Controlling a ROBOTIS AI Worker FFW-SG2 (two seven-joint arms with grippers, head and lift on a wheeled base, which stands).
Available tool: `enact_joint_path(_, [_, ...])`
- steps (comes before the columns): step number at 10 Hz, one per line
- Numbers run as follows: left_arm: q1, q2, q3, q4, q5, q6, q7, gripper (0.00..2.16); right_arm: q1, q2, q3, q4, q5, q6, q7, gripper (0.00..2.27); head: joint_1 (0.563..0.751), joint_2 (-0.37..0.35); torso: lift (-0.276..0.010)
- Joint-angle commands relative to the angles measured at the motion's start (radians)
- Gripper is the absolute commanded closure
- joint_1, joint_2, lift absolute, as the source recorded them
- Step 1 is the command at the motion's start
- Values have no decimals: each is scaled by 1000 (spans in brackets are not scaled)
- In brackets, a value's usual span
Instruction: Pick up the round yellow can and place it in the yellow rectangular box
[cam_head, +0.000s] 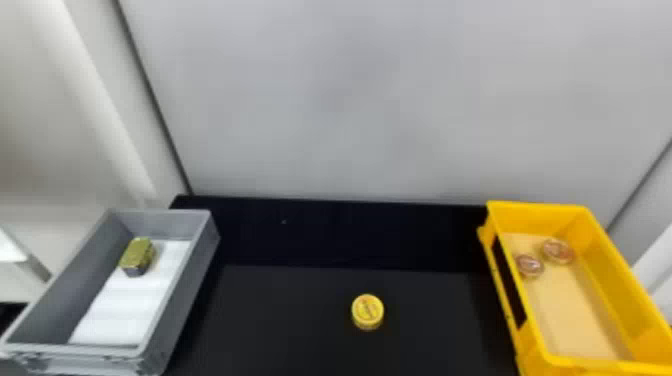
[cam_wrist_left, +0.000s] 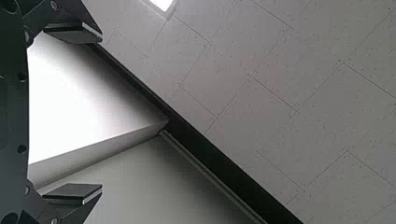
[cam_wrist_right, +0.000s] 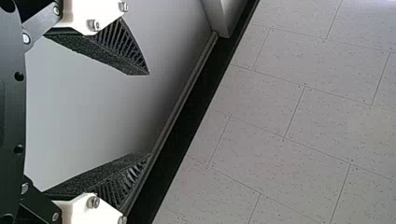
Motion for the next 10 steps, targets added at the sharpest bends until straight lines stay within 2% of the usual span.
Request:
enact_joint_path(1, [-16, 10, -4, -5, 0, 8, -4, 142, 17, 4, -6, -11, -2, 4, -3, 205, 663, 54, -10])
enact_joint_path(2, [-34, 19, -2, -7, 0, 8, -9, 142, 17, 4, -3, -13, -8, 1, -5, 205, 663, 54, -10])
enact_joint_path(3, [-42, 16, 1, -12, -2, 6, -17, 142, 15, -4, -3, -31, -15, 10, -8, 205, 663, 54, -10])
enact_joint_path(5, [-24, -12, 21, -5, -3, -12, -12, 142, -8, -41, 16, -66, -29, 68, -3, 205, 663, 54, -10])
enact_joint_path(7, [-33, -9, 4, -8, -2, -8, -7, 144, -12, -27, 11, -63, -31, 71, 5, 205, 663, 54, -10])
enact_joint_path(8, [-24, -10, -7, -5, -2, -3, -7, 142, 15, -19, 9, -56, -32, 77, 9, 205, 663, 54, -10])
enact_joint_path(9, [-24, 19, -22, 1, 0, 15, -6, 142, 54, -21, 11, -56, -35, 91, 6, 205, 663, 54, -10])
enact_joint_path(10, [9, -27, 1, 4, 0, -17, -3, 142, 69, -29, 20, -77, -80, 180, 9, 205, 663, 54, -10])
